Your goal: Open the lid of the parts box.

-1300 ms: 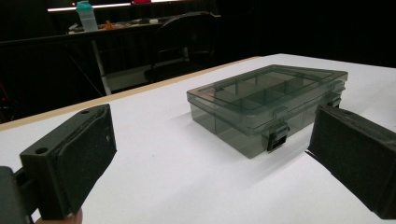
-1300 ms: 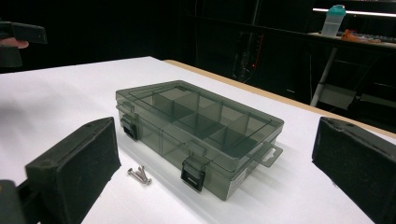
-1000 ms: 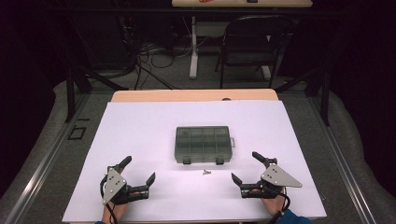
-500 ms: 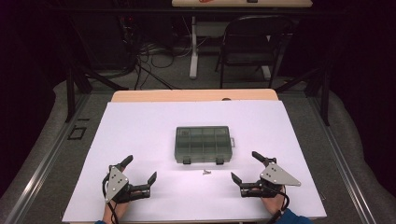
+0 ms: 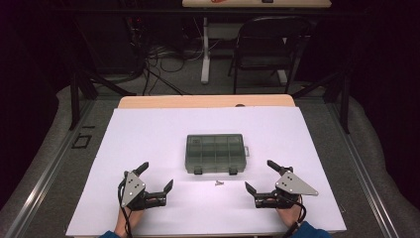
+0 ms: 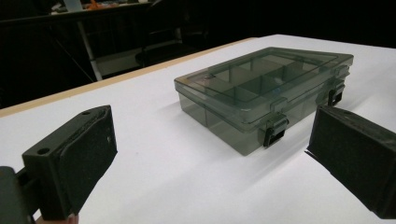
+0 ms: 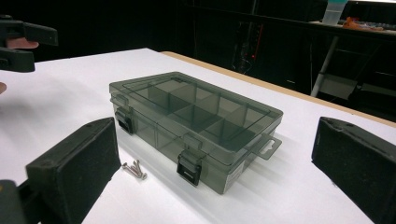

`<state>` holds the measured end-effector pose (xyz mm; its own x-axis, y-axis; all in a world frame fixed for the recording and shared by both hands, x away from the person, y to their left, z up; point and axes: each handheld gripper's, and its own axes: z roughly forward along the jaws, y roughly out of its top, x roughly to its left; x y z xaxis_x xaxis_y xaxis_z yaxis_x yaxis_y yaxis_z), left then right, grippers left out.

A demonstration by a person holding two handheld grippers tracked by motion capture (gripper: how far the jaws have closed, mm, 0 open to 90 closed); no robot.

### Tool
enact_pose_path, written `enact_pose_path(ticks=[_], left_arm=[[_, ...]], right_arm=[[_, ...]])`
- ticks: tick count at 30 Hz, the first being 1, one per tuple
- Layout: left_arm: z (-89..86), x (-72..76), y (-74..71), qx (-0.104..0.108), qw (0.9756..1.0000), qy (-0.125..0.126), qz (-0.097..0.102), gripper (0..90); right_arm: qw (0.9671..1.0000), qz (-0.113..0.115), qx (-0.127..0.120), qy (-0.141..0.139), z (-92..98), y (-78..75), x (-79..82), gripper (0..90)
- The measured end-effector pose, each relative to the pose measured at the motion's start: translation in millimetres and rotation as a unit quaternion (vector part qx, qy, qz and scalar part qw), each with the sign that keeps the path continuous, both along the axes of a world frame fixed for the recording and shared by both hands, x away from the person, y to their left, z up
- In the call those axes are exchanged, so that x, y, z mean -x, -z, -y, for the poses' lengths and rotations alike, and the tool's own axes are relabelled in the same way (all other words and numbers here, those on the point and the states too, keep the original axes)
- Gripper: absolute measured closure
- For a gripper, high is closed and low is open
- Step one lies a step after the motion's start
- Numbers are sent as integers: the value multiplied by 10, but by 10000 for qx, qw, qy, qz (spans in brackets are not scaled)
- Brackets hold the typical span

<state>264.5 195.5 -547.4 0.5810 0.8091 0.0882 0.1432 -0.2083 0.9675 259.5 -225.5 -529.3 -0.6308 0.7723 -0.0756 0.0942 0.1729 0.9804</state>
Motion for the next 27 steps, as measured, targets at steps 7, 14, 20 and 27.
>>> enact_pose_path(ticks=[7, 14, 20, 27], left_arm=[[71, -80, 6, -80, 9999, 73, -115, 14], [122, -155, 9, -149, 9995, 108, -252, 20], [167, -222, 21, -198, 9989, 129, -396, 27], [222, -295, 25, -309, 9977, 156, -585, 32]], right_arm=[[10000, 14, 9, -23, -9, 2, -25, 1], [10000, -45, 29, 6, -17, 4, -35, 1], [10000, -56, 27, -35, -22, 6, -50, 2], [10000, -72, 41, -43, -32, 7, -61, 2]])
